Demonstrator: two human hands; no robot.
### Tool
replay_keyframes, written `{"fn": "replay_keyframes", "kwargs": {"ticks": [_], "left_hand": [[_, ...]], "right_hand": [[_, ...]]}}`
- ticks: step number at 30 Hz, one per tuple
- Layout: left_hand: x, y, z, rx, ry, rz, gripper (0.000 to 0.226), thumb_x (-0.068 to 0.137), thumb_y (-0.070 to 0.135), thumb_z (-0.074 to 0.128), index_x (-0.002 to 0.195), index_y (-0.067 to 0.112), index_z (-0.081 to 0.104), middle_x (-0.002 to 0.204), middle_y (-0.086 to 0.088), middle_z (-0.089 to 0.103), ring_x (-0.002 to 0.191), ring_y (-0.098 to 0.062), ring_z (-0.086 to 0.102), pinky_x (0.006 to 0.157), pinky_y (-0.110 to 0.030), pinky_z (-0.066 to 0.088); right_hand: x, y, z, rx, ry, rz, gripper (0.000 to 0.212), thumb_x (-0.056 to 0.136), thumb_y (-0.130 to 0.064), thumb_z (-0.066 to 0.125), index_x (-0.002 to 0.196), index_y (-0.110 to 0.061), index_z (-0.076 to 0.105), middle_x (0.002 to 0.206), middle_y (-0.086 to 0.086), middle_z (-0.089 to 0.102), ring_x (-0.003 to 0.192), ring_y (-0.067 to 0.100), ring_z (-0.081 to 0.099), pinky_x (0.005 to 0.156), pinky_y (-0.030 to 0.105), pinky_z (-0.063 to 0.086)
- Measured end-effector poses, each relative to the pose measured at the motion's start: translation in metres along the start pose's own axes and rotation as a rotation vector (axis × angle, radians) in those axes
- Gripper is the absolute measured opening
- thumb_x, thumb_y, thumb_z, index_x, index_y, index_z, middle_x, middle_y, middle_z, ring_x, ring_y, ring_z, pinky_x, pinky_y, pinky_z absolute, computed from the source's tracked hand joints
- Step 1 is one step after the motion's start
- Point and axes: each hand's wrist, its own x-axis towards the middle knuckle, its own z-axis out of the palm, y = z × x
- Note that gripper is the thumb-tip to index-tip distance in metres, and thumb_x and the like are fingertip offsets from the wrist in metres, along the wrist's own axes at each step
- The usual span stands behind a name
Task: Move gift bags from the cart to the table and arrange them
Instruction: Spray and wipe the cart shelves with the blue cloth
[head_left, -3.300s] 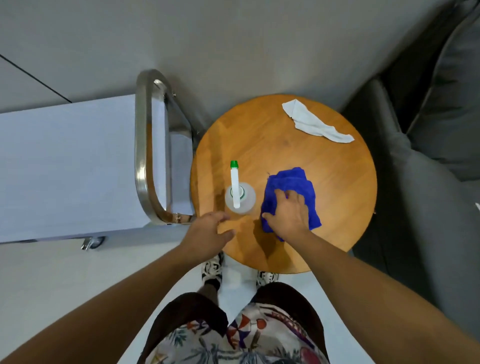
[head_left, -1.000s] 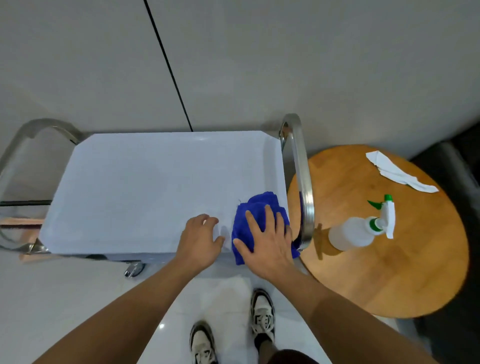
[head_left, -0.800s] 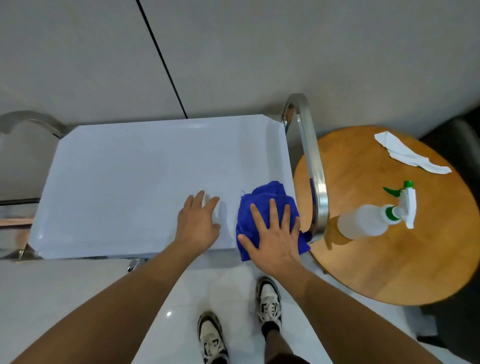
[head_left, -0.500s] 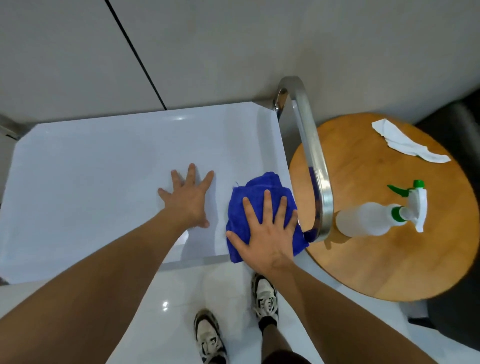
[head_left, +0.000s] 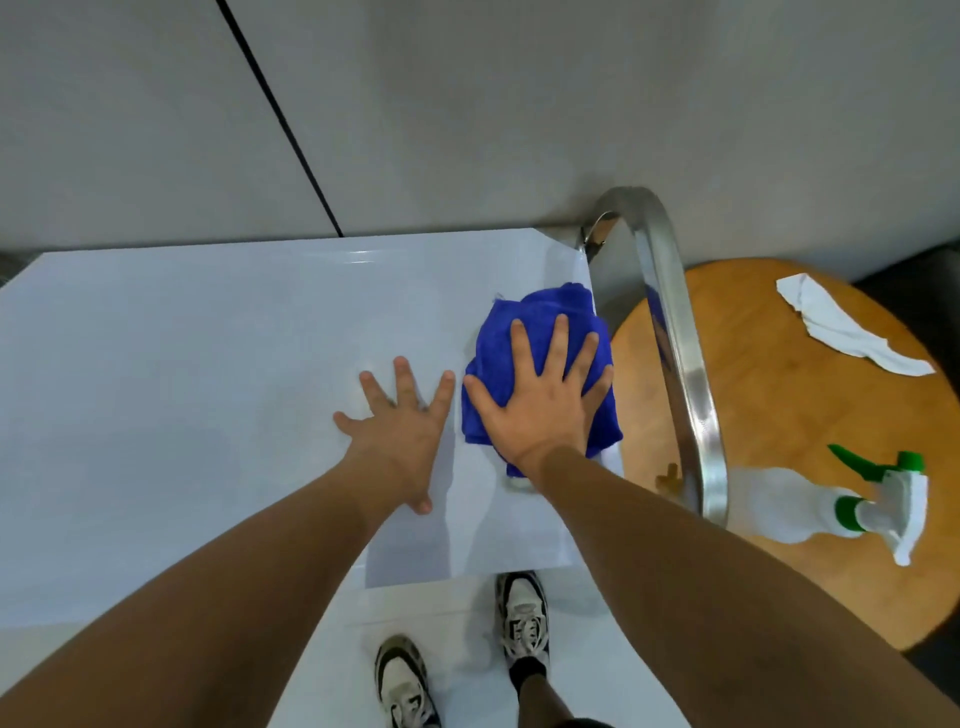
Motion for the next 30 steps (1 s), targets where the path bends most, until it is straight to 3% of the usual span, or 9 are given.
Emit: {"fn": "replay_keyframes", "kwargs": {"ticks": [8, 17, 27, 30], "left_hand": [[0.004, -0.002, 0.002, -0.008, 0.011, 0.026, 0.153, 0.065, 0.048, 0.091, 0.148, 0.029, -0.036, 0.155, -0.025, -0.036, 0.142, -0.063, -0.015, 0.104, -0.078, 0.026], [0.003, -0.001, 0.001, -0.042, 0.002, 0.022, 0.153, 0.067, 0.042, 0.092, 0.148, 0.030, -0.037, 0.154, -0.023, -0.040, 0.141, -0.062, -0.020, 0.106, -0.080, 0.021], [0.000, 0.005, -0.002, -0.077, 0.002, -0.025, 0.156, 0.064, 0.033, 0.095, 0.148, 0.035, -0.037, 0.156, -0.020, -0.039, 0.143, -0.061, -0.020, 0.105, -0.081, 0.019], [-0.004, 0.004, -0.002, -0.079, 0.019, -0.022, 0.156, 0.064, 0.033, 0.095, 0.148, 0.034, -0.036, 0.157, -0.021, -0.037, 0.143, -0.061, -0.018, 0.105, -0.081, 0.020]], "right_hand": [[0.098, -0.016, -0.019, -0.020, 0.087, -0.047, 0.086, 0.086, -0.086, 0.021, 0.156, -0.038, 0.014, 0.168, 0.010, 0.002, 0.153, 0.043, -0.003, 0.119, 0.065, 0.005], [0.119, -0.017, -0.023, -0.005, 0.155, -0.055, 0.080, 0.085, -0.086, 0.029, 0.150, -0.040, 0.027, 0.165, 0.008, 0.015, 0.150, 0.043, 0.011, 0.118, 0.064, 0.013], [-0.006, 0.023, -0.001, 0.012, 0.135, -0.085, 0.073, 0.091, -0.079, 0.033, 0.151, -0.038, 0.032, 0.166, 0.004, 0.019, 0.152, 0.038, 0.013, 0.118, 0.061, 0.019], [-0.063, 0.035, 0.011, -0.026, 0.054, -0.059, 0.076, 0.090, -0.080, 0.029, 0.153, -0.040, 0.024, 0.168, 0.003, 0.011, 0.153, 0.037, 0.006, 0.120, 0.060, 0.014]]}}
